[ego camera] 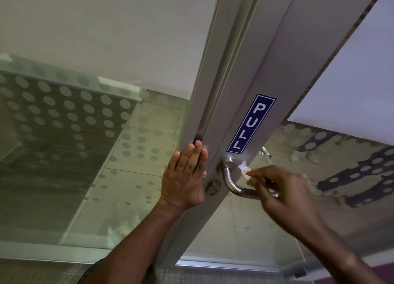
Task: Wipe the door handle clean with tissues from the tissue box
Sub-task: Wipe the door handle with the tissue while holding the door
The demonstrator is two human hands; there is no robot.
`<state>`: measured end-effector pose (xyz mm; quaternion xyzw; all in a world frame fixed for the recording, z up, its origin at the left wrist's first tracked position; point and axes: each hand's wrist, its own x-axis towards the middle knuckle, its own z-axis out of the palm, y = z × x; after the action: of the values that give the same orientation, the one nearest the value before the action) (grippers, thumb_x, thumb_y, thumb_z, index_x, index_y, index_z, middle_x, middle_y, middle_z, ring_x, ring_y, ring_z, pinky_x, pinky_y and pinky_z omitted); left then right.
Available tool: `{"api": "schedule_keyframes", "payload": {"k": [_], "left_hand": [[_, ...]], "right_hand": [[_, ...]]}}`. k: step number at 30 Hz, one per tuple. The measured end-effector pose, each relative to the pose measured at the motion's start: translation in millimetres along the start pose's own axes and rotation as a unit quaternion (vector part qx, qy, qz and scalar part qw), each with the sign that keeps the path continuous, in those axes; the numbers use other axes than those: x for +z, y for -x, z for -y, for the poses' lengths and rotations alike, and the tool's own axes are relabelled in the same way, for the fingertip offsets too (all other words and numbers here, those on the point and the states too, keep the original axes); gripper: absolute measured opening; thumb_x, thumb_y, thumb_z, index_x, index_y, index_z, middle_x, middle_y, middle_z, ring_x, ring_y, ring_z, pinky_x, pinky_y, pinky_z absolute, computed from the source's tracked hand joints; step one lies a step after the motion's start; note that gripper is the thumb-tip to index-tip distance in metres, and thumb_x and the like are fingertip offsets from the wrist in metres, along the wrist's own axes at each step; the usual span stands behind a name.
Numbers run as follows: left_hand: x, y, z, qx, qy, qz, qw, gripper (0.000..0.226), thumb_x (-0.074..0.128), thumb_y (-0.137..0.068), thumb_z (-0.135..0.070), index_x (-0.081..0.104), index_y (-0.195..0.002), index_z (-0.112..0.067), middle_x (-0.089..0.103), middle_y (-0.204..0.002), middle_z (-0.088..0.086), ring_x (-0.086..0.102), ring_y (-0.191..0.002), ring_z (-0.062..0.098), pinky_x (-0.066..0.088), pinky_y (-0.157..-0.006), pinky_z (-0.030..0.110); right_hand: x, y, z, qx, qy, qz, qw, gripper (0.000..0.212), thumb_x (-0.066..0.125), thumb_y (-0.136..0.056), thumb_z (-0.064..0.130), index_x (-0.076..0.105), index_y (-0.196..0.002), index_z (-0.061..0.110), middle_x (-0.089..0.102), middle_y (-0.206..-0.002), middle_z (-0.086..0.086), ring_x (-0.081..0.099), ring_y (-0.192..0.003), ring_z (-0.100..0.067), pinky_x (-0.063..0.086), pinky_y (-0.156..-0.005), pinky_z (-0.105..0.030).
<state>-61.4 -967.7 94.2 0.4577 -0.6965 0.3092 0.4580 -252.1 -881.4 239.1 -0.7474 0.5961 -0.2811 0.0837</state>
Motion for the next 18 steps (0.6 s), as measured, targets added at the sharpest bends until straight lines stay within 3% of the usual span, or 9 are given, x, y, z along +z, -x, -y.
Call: {"api": "schedule_keyframes", "payload": {"k": [2, 5, 11, 15, 18], "left_hand": [[-0.9, 0.0, 0.1, 0.000, -0.001, 0.005, 1.000, 0.084, 0.039, -0.088, -0.027, -0.005, -0.157, -0.008, -0.011, -0.166, 0.008, -0.006, -0.154, 0.021, -0.002, -0.125, 0.038], [-1.9, 0.6, 0.6, 0.002, -0.001, 0.011, 1.000, 0.084, 0.039, -0.089, -0.028, -0.006, -0.157, -0.008, -0.012, -0.166, 0.008, -0.007, -0.154, 0.021, -0.003, -0.124, 0.038], [-2.4, 0.8, 1.0, 0.001, -0.010, 0.016, 1.000, 0.079, 0.035, -0.094, -0.030, -0.007, -0.157, -0.008, -0.013, -0.166, 0.009, -0.009, -0.153, 0.021, -0.005, -0.124, 0.037], [-2.2, 0.8, 0.3, 0.003, -0.001, 0.013, 1.000, 0.081, 0.038, -0.092, -0.028, -0.006, -0.157, -0.008, -0.012, -0.166, 0.009, -0.008, -0.154, 0.021, -0.004, -0.124, 0.037], [-1.9, -0.8, 0.6, 0.000, -0.008, 0.014, 1.000, 0.083, 0.039, -0.091, -0.029, -0.006, -0.157, -0.008, -0.013, -0.166, 0.009, -0.008, -0.153, 0.021, -0.004, -0.124, 0.037]], "right_hand": [[18.5, -1.6, 7.4, -0.045, 0.029, 0.000, 0.999, 0.021, 0.064, -0.084, 0.007, 0.075, -0.098, 0.018, 0.070, -0.090, 0.007, 0.065, -0.077, -0.006, 0.052, -0.068, -0.012], [42.5, -3.0, 17.3, -0.080, 0.081, -0.002, 0.994, 0.023, 0.060, -0.085, 0.008, 0.072, -0.104, 0.013, 0.063, -0.089, -0.001, 0.062, -0.073, -0.017, 0.054, -0.065, -0.026], [57.4, -3.9, 28.2, -0.117, 0.197, 0.002, 0.973, 0.016, 0.059, -0.081, 0.015, 0.068, -0.093, 0.008, 0.060, -0.098, -0.009, 0.057, -0.083, -0.025, 0.051, -0.065, -0.030], [43.4, 3.2, 18.0, -0.138, 0.161, 0.035, 0.977, 0.024, 0.051, -0.082, 0.022, 0.071, -0.091, 0.011, 0.061, -0.094, -0.003, 0.060, -0.082, -0.020, 0.055, -0.066, -0.027], [46.5, 1.2, 19.2, -0.129, 0.155, 0.008, 0.979, 0.019, 0.059, -0.083, 0.016, 0.069, -0.097, 0.010, 0.063, -0.098, -0.005, 0.061, -0.084, -0.021, 0.056, -0.070, -0.028]]}}
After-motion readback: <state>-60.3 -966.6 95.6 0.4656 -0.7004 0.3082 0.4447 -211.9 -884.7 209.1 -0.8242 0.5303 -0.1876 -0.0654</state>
